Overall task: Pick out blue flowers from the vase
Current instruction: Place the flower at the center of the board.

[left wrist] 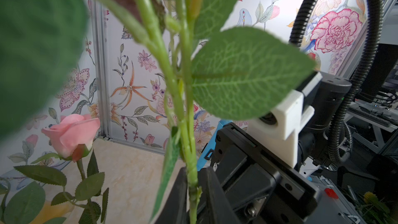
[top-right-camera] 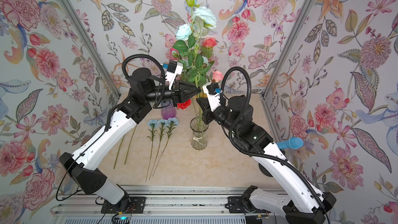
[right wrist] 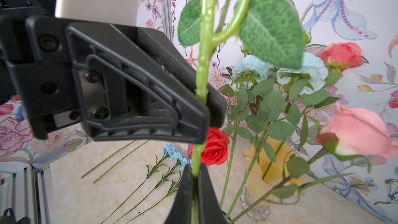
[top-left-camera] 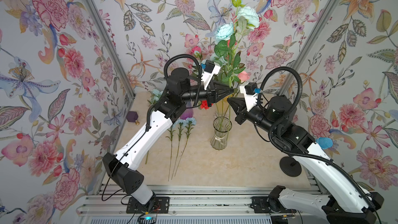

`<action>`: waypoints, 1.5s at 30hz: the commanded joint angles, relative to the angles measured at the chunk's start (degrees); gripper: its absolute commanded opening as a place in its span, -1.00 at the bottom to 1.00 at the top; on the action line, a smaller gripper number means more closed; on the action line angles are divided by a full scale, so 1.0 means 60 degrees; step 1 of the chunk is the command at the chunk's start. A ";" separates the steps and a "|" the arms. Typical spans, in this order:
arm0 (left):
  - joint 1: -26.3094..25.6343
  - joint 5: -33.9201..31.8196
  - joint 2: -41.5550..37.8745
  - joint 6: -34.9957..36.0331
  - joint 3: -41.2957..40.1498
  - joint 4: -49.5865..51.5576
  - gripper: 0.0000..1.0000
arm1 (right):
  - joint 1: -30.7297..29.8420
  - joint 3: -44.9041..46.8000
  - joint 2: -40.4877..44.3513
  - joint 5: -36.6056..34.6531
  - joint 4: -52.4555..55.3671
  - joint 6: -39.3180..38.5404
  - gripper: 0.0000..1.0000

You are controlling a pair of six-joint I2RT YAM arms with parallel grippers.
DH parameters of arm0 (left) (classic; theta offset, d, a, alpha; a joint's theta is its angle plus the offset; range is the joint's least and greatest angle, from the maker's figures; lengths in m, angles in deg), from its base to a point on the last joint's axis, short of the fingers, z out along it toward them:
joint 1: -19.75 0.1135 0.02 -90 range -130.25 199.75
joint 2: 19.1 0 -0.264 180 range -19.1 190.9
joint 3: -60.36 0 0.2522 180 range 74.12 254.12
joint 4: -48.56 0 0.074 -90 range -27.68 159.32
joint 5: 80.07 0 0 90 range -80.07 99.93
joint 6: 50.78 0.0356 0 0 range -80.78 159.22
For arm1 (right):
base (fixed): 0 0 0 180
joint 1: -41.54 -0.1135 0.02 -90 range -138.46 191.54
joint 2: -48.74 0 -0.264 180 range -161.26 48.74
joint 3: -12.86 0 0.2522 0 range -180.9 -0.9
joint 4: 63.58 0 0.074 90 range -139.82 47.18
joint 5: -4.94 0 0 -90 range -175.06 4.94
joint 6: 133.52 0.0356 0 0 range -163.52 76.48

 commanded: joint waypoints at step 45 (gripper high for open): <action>0.0059 -0.8200 -0.2372 0.2569 -0.3609 -0.2429 0.59 | 0.6132 0.0864 -0.4646 0.1671 0.3494 0.1931 -1.00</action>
